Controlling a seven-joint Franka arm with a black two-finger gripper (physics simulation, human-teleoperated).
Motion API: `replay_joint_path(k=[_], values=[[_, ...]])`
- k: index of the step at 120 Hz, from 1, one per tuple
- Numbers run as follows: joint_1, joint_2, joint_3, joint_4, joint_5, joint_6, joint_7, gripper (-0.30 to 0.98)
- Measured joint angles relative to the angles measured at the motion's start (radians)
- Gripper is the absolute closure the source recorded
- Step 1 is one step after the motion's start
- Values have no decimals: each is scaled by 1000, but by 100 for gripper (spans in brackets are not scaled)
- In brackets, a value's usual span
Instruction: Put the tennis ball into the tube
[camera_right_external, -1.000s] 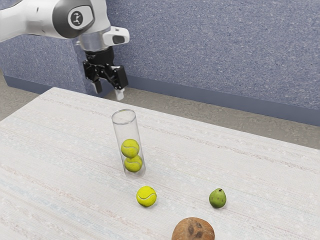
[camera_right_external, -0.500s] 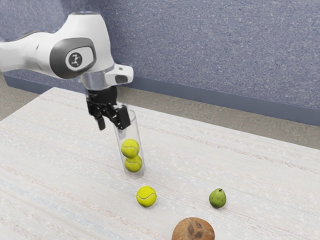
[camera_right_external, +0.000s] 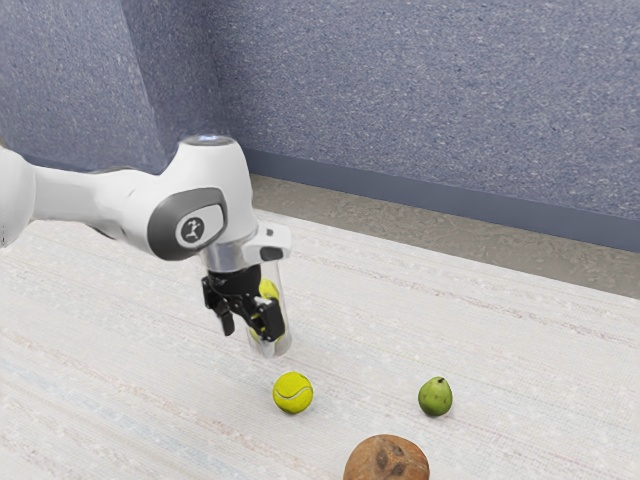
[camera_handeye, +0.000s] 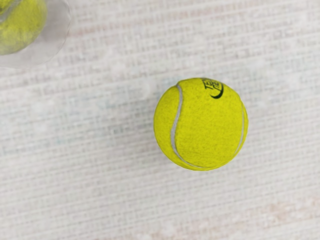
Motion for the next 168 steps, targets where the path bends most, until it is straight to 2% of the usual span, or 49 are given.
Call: replay_joint_path(k=[19,44,80,112,132,152,168], values=[[4,100,-17,-3,-10,115,-11,0],[-17,156,-33,-4,-22,210,-23,0],[-25,260,-37,7,-48,280,-38,0],[-30,299,-37,8,-60,303,-48,0],[-32,300,-37,8,-60,306,-57,27],[-34,269,-36,6,-50,295,-76,32],[-35,180,-36,6,-46,249,-90,34]])
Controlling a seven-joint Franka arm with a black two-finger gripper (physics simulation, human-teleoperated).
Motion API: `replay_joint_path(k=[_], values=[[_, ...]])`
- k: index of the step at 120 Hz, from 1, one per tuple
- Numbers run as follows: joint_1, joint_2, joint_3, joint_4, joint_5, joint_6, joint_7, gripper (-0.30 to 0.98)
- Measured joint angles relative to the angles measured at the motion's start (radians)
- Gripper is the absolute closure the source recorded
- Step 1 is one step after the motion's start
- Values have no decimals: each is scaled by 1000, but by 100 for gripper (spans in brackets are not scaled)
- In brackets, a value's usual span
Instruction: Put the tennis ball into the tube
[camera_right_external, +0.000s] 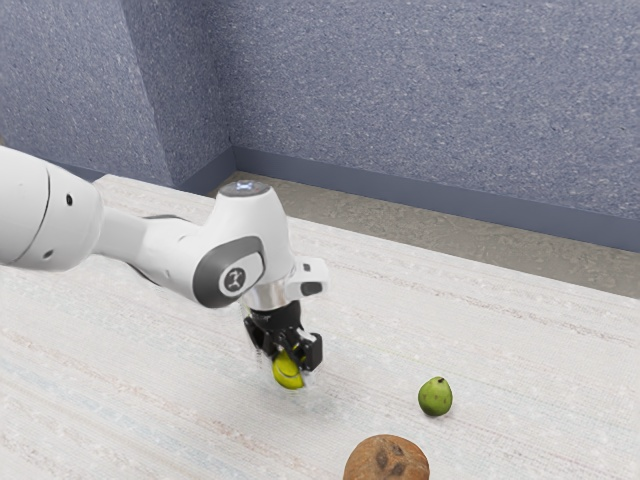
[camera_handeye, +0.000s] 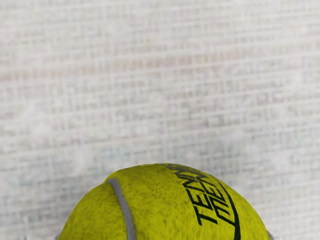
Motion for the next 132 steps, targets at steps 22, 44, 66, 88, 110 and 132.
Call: replay_joint_path(k=[22,44,66,88,110,132], values=[[1,-123,1,2,5,-94,-18,42],[0,-190,6,45,18,-191,-35,47],[15,-208,10,120,37,-288,-43,46],[38,-210,36,259,71,-432,-44,45],[50,-192,56,390,103,-551,-40,44],[57,-134,82,509,125,-637,-35,43]])
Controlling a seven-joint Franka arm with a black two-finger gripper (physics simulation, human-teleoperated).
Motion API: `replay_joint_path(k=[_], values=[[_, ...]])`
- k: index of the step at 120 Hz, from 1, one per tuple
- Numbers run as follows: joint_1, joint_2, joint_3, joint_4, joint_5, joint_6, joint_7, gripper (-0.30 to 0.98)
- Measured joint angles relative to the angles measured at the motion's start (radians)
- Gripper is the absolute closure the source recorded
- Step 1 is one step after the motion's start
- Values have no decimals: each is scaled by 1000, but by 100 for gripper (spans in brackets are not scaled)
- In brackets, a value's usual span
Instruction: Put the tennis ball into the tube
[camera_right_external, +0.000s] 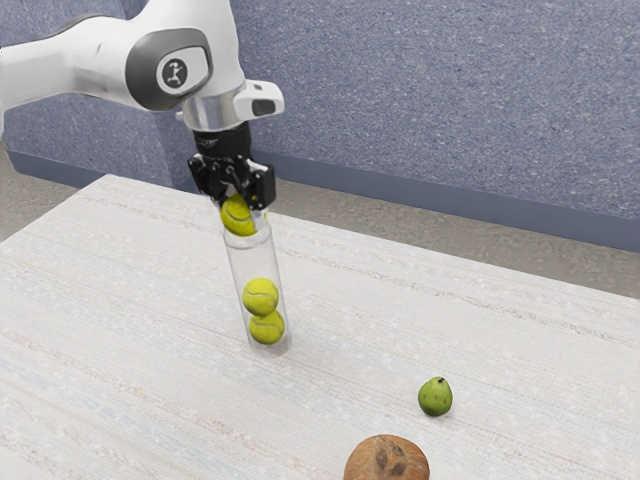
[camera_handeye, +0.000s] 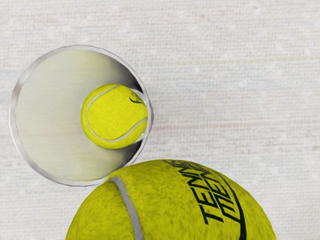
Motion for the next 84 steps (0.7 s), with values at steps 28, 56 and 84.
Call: replay_joint_path(k=[28,56,84], values=[[44,82,-1,83,28,-39,6,43],[47,164,24,147,44,-44,10,43],[46,218,29,186,47,-43,12,43]])
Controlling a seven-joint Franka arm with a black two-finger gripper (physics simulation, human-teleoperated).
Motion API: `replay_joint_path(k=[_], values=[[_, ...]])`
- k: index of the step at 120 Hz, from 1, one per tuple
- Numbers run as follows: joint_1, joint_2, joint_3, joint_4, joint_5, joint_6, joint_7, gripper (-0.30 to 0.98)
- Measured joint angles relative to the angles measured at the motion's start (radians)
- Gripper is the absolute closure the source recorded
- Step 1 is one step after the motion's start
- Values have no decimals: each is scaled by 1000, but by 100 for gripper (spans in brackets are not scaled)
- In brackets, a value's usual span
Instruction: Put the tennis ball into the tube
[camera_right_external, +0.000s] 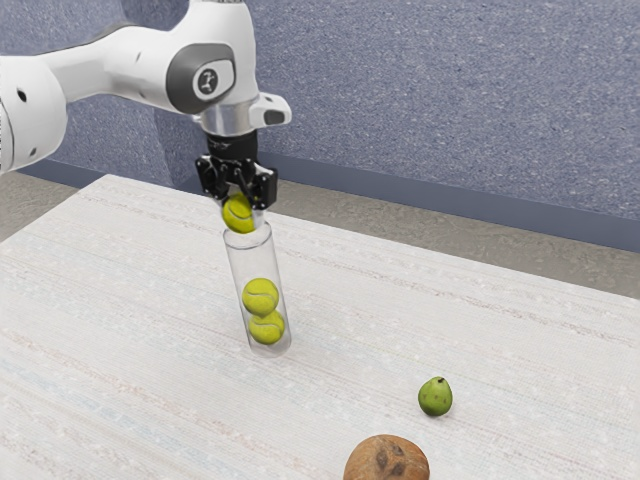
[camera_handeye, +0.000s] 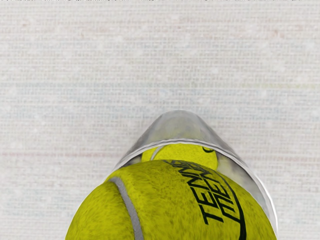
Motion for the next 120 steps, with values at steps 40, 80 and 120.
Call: replay_joint_path(k=[40,80,120], values=[[0,21,-1,11,-7,9,2,30],[-1,9,-2,5,-20,14,6,7],[-31,-197,-40,-81,-48,-21,35,1]])
